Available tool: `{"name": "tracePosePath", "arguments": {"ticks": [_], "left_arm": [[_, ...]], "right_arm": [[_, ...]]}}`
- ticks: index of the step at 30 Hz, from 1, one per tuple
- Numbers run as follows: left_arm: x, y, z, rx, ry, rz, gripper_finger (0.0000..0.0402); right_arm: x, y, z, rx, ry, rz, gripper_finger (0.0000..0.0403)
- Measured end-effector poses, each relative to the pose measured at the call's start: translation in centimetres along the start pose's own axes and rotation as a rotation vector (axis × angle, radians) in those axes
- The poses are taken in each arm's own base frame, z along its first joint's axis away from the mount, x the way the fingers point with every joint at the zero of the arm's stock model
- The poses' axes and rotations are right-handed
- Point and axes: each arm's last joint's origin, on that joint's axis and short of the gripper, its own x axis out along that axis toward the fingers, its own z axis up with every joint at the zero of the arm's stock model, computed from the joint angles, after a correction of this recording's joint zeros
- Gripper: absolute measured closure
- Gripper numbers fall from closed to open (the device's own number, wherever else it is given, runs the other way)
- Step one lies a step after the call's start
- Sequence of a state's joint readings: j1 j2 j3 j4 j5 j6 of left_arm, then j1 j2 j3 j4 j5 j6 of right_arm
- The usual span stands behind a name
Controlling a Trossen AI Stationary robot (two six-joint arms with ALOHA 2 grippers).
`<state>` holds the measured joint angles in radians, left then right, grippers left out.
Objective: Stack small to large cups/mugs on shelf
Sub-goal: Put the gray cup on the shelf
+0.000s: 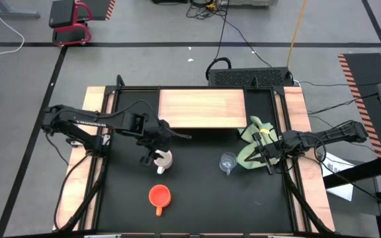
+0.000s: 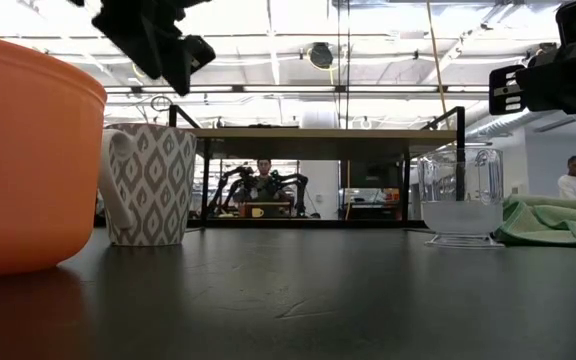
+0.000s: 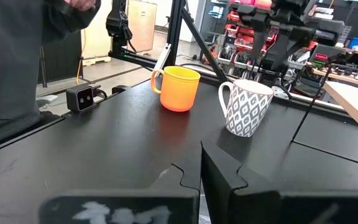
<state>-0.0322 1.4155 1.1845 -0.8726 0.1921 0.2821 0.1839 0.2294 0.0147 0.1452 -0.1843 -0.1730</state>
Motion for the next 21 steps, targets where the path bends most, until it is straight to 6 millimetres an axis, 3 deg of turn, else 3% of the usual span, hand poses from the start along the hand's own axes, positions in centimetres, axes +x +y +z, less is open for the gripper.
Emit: {"name": "tracePosePath", "arguments": {"ticks": [12, 21], "left_arm": [[1.8, 1.3, -2.1, -0.053, 0.055, 0.024, 0.0201], [2.9, 2.4, -2.6, -0.072, 0.088, 0.023, 0.0201]], "right_arm": [[0.0, 0.0, 0.0, 0.003, 0.0, 0.0, 0.0403], [0.0, 0.0, 0.0, 0.003, 0.0, 0.0, 0.0403]]}}
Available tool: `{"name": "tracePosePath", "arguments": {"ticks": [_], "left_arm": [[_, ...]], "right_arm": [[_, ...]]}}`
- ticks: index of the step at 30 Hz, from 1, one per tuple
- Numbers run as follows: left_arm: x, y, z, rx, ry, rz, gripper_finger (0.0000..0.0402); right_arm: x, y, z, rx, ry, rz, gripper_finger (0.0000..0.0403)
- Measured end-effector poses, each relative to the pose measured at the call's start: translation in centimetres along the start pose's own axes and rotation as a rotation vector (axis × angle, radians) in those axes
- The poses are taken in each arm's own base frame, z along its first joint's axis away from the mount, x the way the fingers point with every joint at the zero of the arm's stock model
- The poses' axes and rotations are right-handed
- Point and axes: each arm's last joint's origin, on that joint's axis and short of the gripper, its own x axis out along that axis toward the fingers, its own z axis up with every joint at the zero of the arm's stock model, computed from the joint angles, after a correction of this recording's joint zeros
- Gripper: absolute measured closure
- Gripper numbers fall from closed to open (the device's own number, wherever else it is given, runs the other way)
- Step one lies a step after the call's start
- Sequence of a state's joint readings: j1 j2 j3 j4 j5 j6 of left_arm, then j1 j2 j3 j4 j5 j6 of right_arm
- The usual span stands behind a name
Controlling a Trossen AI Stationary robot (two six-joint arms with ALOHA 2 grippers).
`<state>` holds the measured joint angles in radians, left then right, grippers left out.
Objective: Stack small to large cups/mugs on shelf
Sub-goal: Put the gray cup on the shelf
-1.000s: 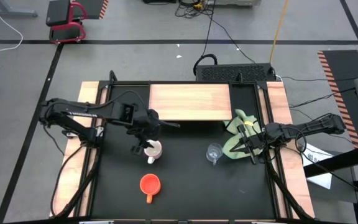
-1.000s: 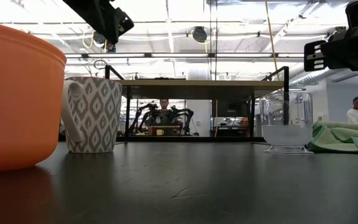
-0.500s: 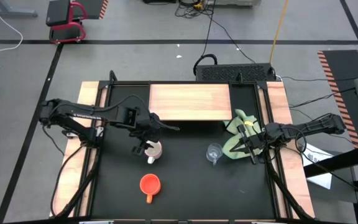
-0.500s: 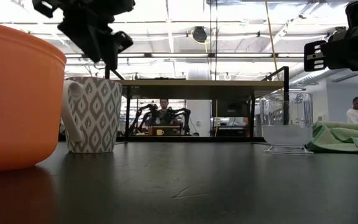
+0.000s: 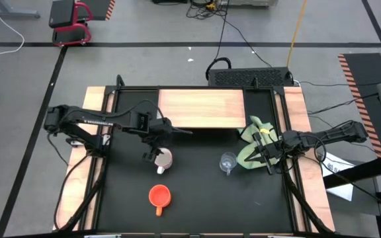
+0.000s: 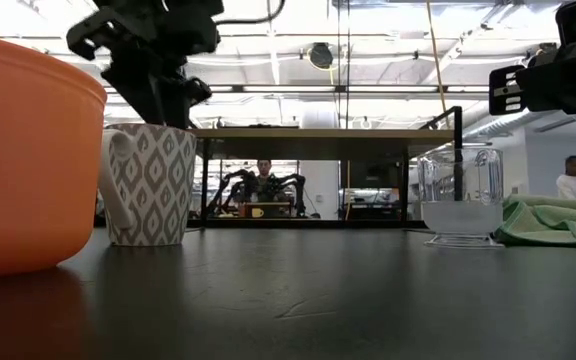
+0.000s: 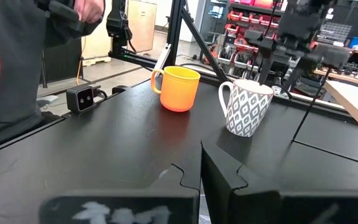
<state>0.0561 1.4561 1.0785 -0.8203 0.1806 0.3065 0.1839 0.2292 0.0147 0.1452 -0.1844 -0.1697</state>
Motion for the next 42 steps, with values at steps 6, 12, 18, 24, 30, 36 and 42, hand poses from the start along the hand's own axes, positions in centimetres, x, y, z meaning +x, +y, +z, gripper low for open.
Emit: {"name": "tracePosePath", "arguments": {"ticks": [6, 12, 18, 24, 30, 36, 42], "left_arm": [[0.6, 0.2, 0.0, 0.001, 0.01, -0.012, 0.0201], [0.5, 0.0, 0.2, 0.007, -0.001, -0.029, 0.0202], [1.0, 0.0, 0.2, 0.006, 0.011, -0.037, 0.0202], [1.7, 0.2, 0.3, 0.004, 0.027, -0.042, 0.0237], [1.8, 0.3, 0.5, 0.008, 0.013, -0.036, 0.0299], [1.5, 0.2, 0.5, 0.017, 0.002, -0.04, 0.0372], [1.5, 0.1, 0.5, 0.035, 0.002, -0.048, 0.0388]], "right_arm": [[0.0, 0.0, 0.0, 0.0, 0.002, 0.0, 0.0403], [0.0, 0.0, 0.0, 0.0, 0.003, 0.0, 0.0403], [0.0, 0.0, 0.0, 0.0, 0.003, 0.001, 0.0403], [0.0, 0.0, -0.1, 0.001, 0.008, 0.002, 0.0403], [0.0, 0.0, -0.1, 0.002, 0.012, 0.002, 0.0403], [0.0, 0.0, -0.1, 0.002, 0.012, 0.002, 0.0403], [0.0, 0.0, -0.1, 0.003, 0.012, 0.002, 0.0403]]}}
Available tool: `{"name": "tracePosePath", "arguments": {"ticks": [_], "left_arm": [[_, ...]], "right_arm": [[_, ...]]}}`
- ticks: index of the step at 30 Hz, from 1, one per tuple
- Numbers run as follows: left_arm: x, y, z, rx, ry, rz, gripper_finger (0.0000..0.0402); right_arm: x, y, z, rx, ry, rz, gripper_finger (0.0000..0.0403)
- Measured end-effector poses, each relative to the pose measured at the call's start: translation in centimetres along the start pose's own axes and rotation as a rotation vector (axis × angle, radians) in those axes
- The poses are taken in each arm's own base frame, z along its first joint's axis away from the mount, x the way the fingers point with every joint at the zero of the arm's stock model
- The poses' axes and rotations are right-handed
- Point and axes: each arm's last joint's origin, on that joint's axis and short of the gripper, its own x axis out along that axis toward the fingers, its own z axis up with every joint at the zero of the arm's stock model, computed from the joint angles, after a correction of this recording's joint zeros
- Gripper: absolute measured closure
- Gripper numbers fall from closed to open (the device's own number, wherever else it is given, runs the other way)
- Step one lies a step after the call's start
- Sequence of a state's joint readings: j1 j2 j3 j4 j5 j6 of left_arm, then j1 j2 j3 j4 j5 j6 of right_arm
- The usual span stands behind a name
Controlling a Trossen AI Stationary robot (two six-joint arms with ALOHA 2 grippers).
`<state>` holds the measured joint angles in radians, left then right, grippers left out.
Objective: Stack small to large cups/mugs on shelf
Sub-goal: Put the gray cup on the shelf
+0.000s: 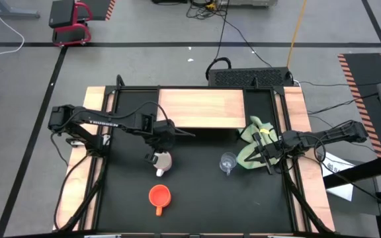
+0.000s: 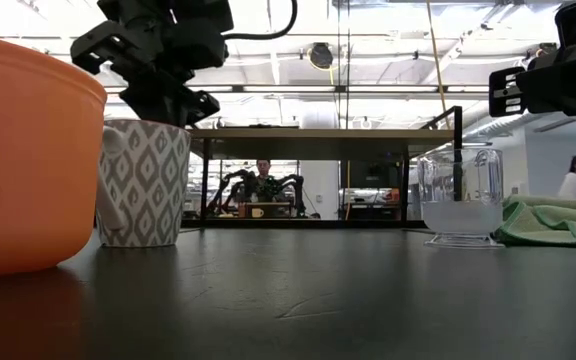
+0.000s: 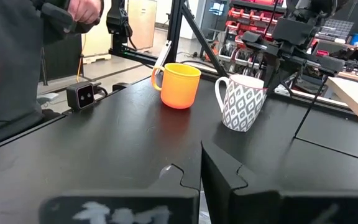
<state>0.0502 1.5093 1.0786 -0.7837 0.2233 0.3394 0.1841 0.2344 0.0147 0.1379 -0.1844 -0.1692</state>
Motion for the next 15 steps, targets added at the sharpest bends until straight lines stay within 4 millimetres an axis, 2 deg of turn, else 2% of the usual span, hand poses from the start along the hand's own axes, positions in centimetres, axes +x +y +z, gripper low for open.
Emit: {"name": "tracePosePath", "arguments": {"ticks": [7, 15], "left_arm": [[-0.6, 0.0, 0.6, 0.044, -0.061, 0.008, 0.0395], [-3.5, -0.6, 1.0, 0.055, -0.16, 0.031, 0.0396]], "right_arm": [[0.0, 0.0, 0.0, 0.0, 0.0, 0.0, 0.0403], [0.0, 0.0, -0.1, 0.003, 0.013, 0.002, 0.0403]]}}
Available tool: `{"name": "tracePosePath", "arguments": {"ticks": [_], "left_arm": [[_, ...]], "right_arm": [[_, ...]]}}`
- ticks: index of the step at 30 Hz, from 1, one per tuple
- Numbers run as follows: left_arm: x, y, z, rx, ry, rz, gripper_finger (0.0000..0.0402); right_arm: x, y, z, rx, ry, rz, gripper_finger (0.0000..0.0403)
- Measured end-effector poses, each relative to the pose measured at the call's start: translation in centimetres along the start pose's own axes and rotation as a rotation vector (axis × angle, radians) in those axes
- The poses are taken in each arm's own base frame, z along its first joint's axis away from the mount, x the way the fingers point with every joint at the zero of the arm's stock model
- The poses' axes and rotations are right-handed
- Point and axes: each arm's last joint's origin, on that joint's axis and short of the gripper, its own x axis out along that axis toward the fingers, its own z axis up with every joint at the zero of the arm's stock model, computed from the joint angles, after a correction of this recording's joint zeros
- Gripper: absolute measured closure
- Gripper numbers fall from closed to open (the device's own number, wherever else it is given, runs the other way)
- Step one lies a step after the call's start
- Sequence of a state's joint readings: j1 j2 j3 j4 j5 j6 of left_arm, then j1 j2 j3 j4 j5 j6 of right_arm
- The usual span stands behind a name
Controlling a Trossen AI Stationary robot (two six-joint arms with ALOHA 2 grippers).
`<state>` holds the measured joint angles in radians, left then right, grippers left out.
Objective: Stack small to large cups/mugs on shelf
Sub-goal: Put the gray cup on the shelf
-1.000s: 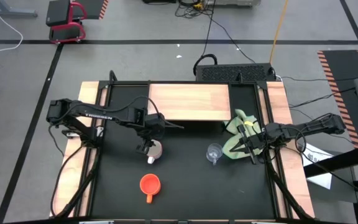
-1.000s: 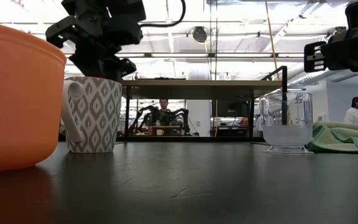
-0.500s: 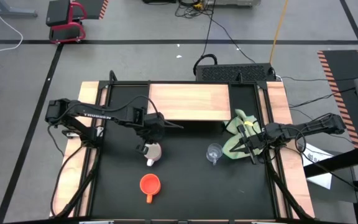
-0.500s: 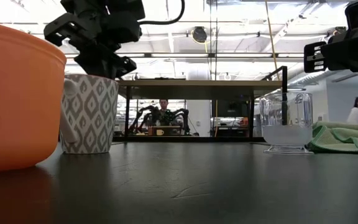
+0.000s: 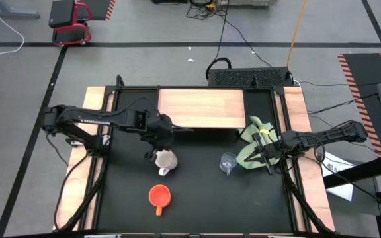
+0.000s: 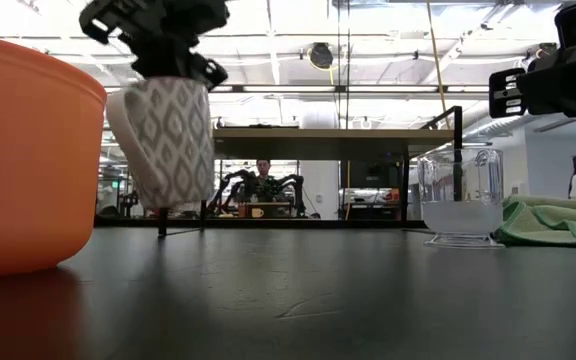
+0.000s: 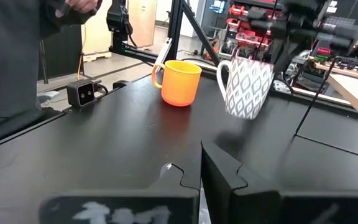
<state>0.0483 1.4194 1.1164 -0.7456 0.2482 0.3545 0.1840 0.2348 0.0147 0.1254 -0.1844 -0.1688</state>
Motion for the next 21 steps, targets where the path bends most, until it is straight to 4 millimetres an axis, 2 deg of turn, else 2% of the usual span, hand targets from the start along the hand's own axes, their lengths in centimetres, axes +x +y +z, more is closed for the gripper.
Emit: {"name": "tracePosePath", "arguments": {"ticks": [8, 15, 21], "left_arm": [[-4.0, -0.9, 0.3, 0.023, -0.15, 0.074, 0.0396], [-7.4, -1.9, -0.5, 0.024, -0.24, 0.176, 0.0396], [-8.1, -2.6, -2.2, 0.022, -0.334, 0.229, 0.0396]], "right_arm": [[0.0, 0.0, 0.0, 0.012, 0.005, 0.001, 0.0403], [0.0, 0.0, 0.0, 0.012, 0.005, 0.0, 0.0403], [0.0, 0.0, 0.0, 0.012, 0.004, 0.001, 0.0403]]}}
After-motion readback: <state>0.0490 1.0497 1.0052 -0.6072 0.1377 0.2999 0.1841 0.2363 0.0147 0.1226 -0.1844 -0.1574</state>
